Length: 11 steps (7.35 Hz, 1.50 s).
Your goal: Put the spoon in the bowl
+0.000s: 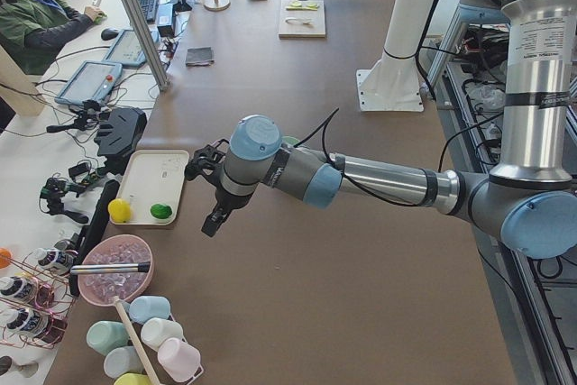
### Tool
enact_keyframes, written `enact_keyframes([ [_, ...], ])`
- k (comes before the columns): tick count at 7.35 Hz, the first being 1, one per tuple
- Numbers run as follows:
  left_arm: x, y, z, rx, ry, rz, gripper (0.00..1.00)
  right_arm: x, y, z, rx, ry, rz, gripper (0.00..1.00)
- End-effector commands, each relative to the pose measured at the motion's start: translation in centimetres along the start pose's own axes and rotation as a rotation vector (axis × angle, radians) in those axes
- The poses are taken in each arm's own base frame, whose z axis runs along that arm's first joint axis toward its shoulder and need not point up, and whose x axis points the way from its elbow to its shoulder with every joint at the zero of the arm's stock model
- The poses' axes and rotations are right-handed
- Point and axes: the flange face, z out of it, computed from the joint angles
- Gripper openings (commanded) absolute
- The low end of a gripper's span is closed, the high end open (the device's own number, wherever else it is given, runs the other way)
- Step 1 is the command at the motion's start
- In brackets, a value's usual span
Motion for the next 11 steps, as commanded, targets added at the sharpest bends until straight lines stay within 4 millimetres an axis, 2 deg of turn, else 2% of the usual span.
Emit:
enact_keyframes([
  [1,7.3,-1.1,5.7,-0.087,0.184,-0.126,0.98,-5.8,-0.6,3.4,0.002,-0.050,0.091,1.00],
  [3,14.0,-1.4,9.5,-0.104,0.264,-0.248,0.98,-9.2,-0.4,5.3,0.024,-0.056,0.137,1.00],
  [5,21.9,-0.5,14.7,-0.120,0.263,-0.305,0.98,-10.3,-0.1,6.3,0.024,-0.047,0.135,1.00],
  [6,25.1,0.2,17.6,-0.124,0.253,-0.316,0.98,-10.4,0.0,6.4,0.024,-0.051,0.133,1.00],
  [7,27.1,0.4,19.5,-0.128,0.264,-0.313,0.98,-10.3,0.0,6.4,0.024,-0.050,0.134,1.00],
  [9,30.4,2.0,21.0,-0.141,0.299,-0.291,0.97,-10.4,-0.1,6.4,0.026,-0.049,0.131,1.00],
  [10,31.5,2.8,21.6,-0.139,0.301,-0.271,0.77,-10.4,-0.2,6.4,0.027,-0.050,0.131,1.00],
  [11,32.1,3.4,22.2,-0.149,0.299,-0.263,0.41,-10.5,-0.2,6.4,0.028,-0.050,0.130,1.00],
])
